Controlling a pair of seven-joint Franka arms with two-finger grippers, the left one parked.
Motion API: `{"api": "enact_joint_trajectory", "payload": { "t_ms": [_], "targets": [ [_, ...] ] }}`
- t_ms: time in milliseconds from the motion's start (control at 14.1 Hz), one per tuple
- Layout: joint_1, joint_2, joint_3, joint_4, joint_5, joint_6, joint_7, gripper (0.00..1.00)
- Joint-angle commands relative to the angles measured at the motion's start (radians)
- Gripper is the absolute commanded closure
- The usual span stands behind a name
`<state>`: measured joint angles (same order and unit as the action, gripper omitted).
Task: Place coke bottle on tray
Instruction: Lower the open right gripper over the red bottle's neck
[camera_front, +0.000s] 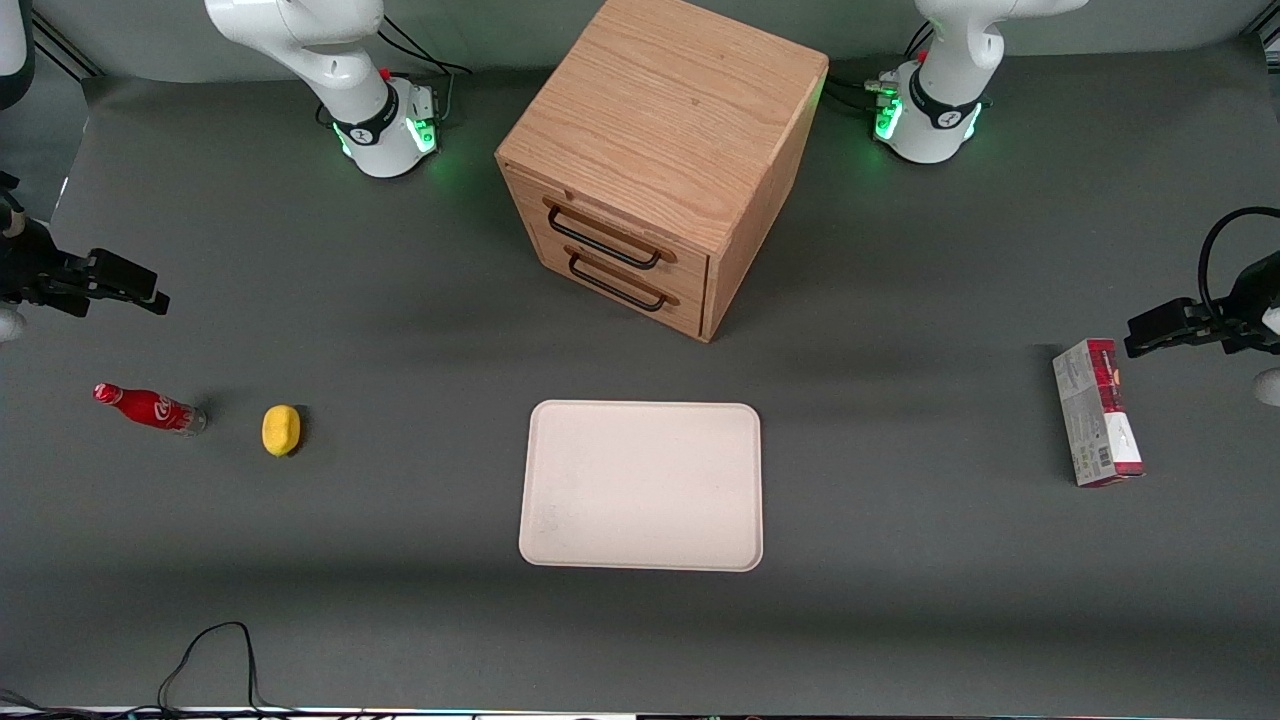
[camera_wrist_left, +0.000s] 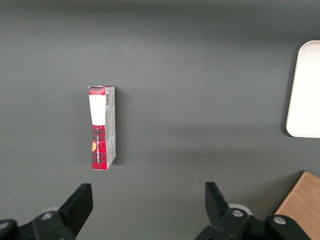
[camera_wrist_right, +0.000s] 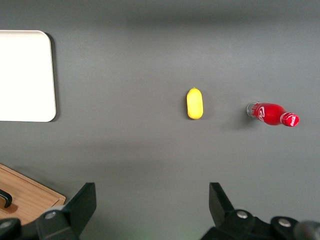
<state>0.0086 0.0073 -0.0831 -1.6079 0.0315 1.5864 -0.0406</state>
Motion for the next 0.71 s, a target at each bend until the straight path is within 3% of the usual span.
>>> {"api": "enact_joint_trajectory", "payload": {
  "t_ms": [0, 283, 496, 638],
  "targets": [
    [-0.005, 0.002, 0.006, 0.002, -0.024, -0.003, 0.025, 0.0],
    [-0.007, 0.003, 0.005, -0.02, -0.024, 0.003, 0.019, 0.0],
    [-0.028, 0.0, -0.01, -0.05, -0.059, 0.003, 0.008, 0.0],
    [-0.033, 0.006, -0.059, -0.058, -0.068, 0.013, -0.115, 0.0]
  ]
}}
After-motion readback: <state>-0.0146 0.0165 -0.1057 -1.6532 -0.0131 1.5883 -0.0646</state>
